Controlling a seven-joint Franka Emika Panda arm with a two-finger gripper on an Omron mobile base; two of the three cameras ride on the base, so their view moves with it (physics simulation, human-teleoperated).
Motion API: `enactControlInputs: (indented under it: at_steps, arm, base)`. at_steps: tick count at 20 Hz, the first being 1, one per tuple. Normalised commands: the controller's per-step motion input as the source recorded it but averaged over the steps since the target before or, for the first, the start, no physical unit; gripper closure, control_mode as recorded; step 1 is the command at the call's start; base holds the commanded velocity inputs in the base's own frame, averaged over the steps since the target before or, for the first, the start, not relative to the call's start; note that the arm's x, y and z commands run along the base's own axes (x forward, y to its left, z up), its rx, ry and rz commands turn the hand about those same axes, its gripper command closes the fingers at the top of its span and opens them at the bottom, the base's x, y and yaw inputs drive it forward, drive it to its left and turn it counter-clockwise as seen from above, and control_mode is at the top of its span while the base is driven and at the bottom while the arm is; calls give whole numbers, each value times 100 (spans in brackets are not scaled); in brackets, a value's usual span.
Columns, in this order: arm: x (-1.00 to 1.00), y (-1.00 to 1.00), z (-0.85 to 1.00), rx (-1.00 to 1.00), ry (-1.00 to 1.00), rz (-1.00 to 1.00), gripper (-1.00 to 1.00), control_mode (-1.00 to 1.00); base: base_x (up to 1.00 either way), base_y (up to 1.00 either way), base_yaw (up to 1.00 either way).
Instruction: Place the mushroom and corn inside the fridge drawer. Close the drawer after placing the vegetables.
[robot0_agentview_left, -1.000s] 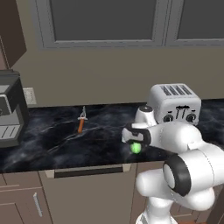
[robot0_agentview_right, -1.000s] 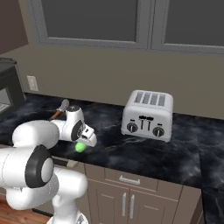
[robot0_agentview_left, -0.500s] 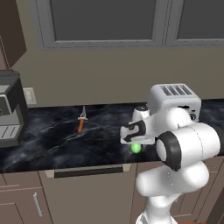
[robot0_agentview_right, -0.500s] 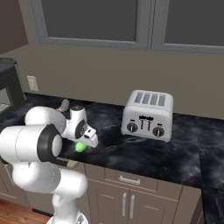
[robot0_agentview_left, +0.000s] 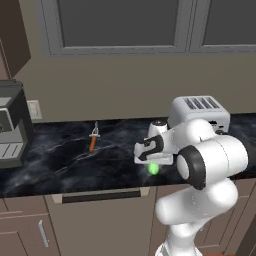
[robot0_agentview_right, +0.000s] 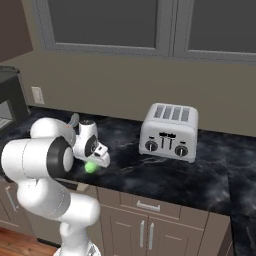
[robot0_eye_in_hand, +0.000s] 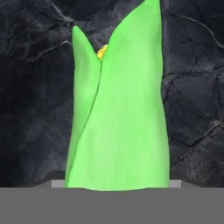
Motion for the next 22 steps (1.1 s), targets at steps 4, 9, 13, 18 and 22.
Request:
enactControlInputs:
  at_steps: [4,9,13,18,22]
  arm:
    - [-30,-20,70,5,0,-6,100,-100]
    - [-60,-15,100,3,0,-6,100,-100]
    - [-85,-7,100,6,0,-3,100,-100]
    - [-100,0,100,8,0,-2,100,-100]
    - [-79,0,81,6,0,-4,100,-100]
  base:
    - [0,0,0]
    - [0,0,0]
    - [0,0,0]
    - [0,0,0]
    - [0,0,0]
